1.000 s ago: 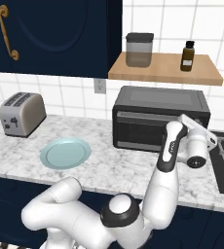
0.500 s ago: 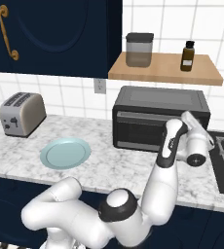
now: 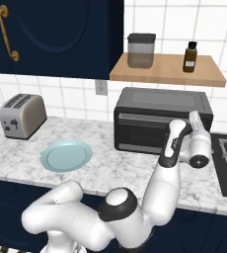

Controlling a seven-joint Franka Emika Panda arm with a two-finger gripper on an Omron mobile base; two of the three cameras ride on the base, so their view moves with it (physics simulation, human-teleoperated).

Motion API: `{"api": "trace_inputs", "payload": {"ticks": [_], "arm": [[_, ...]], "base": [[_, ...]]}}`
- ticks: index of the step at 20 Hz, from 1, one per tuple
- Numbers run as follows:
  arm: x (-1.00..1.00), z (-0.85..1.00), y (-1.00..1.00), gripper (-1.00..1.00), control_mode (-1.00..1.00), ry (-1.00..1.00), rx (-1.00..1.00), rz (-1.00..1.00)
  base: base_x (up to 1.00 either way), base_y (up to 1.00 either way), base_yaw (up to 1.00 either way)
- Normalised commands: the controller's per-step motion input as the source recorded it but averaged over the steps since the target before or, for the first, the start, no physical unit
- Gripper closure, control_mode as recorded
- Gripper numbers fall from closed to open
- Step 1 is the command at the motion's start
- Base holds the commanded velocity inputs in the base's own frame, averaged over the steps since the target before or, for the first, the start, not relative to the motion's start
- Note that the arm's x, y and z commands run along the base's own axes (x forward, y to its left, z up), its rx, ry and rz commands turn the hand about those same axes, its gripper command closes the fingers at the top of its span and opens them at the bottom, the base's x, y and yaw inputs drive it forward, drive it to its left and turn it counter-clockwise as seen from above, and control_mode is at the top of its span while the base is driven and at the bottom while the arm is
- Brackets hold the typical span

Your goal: Pick up the kebab skewer and baguette bread, and place them inside the toaster oven. Close the toaster oven door and start by setting the timer.

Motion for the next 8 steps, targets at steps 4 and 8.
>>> {"api": "trace_inputs", "payload": {"ticks": [4, 8], "arm": [[0.0, -0.15, 0.01, 1.0, -1.0, -0.05, 0.3, 0.0], [0.0, -0.16, 0.07, 1.0, -1.0, -0.06, 0.27, 0.0]], "base": [[0.0, 0.0, 0.0], [0.0, 0.0, 0.0]]}}
